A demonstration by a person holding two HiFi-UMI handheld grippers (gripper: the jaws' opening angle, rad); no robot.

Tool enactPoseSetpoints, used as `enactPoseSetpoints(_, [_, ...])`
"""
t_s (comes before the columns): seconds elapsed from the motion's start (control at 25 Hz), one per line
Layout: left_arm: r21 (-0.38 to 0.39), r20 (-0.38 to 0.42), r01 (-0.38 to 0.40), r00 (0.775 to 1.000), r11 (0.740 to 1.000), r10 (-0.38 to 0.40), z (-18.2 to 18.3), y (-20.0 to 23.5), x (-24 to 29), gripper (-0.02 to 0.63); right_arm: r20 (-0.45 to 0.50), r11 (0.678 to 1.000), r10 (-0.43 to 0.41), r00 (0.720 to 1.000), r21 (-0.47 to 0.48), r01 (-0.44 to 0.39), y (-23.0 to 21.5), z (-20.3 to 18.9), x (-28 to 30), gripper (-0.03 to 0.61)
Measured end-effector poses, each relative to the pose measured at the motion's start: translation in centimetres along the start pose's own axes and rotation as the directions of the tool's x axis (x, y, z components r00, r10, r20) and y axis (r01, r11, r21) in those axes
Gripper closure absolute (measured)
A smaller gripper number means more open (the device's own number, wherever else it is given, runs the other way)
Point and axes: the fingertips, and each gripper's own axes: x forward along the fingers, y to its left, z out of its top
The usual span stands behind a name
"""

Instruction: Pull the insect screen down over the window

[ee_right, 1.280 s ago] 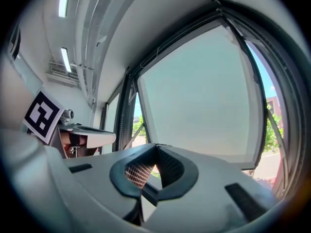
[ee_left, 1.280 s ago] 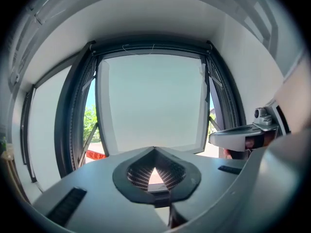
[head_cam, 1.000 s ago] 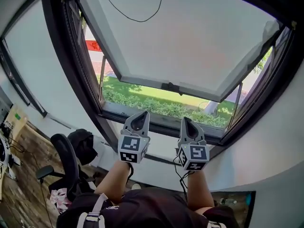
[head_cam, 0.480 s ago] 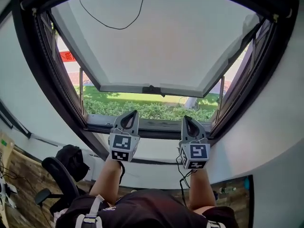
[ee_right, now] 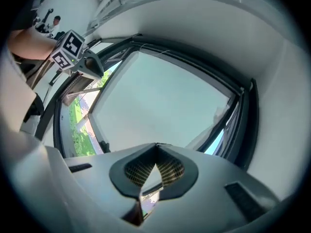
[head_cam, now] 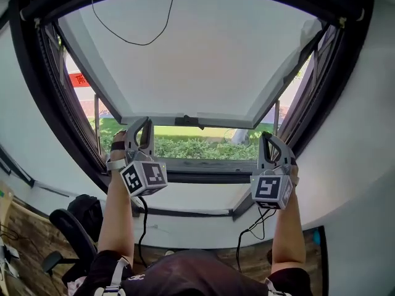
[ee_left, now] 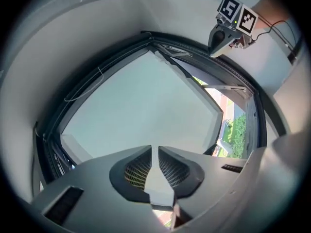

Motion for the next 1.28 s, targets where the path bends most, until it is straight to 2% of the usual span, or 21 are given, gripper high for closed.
enactPoseSetpoints(0.16, [0.057, 0.028, -0.068, 0.997, 0.996, 0.066, 2.4, 5.3, 0.8, 0.515, 0.078, 0.994, -0.094, 0.992, -0.048, 0.098, -5.3, 3.2, 0.2, 0.572])
enactPoseSetpoints(0.28, [0.06, 0.047, -0.112, 0.993, 0.992, 0.11, 3.7, 9.6, 0.9, 0.474, 0.135, 0.984, -0.14, 0.981, -0.088, 0.153, -8.4, 6.3, 0.6, 0.574])
enactPoseSetpoints(0.36, [0.069, 0.056, -0.144, 0.988, 0.987, 0.141, 4.3, 12.3, 0.6, 0.467, 0.164, 0.977, -0.148, 0.975, -0.132, 0.17, -10.1, 8.3, 0.8, 0.563])
enactPoseSetpoints(0.48, [0.106, 0.087, -0.186, 0.98, 0.977, 0.177, 5.6, 16.1, 0.2, 0.492, 0.193, 0.962, -0.159, 0.968, -0.188, 0.196, -12.3, 10.8, 1.0, 0.505])
enactPoseSetpoints(0.6, [0.143, 0.099, -0.218, 0.974, 0.965, 0.206, 6.5, 20.0, 0.2, 0.485, 0.229, 0.951, -0.176, 0.958, -0.211, 0.225, -13.9, 13.5, 1.4, 0.502])
enactPoseSetpoints(0.76, [0.24, 0.084, -0.249, 0.968, 0.938, 0.235, 6.7, 23.9, 0.7, 0.468, 0.241, 0.925, -0.196, 0.951, -0.277, 0.261, -15.4, 16.1, 2.2, 0.485])
enactPoseSetpoints(0.88, [0.282, 0.056, -0.254, 0.967, 0.925, 0.249, 5.8, 26.0, 1.5, 0.446, 0.24, 0.912, -0.201, 0.95, -0.309, 0.271, -16.7, 17.3, 3.0, 0.466])
enactPoseSetpoints(1.0, [0.323, 0.06, -0.291, 0.956, 0.901, 0.287, 5.3, 28.0, 2.0, 0.445, 0.235, 0.893, -0.211, 0.949, -0.349, 0.285, -17.8, 18.5, 3.7, 0.445])
enactPoseSetpoints(1.28, [0.361, 0.087, -0.284, 0.959, 0.888, 0.271, 6.9, 31.3, 3.2, 0.431, 0.188, 0.859, -0.221, 0.957, -0.428, 0.283, -20.0, 19.4, 5.7, 0.372])
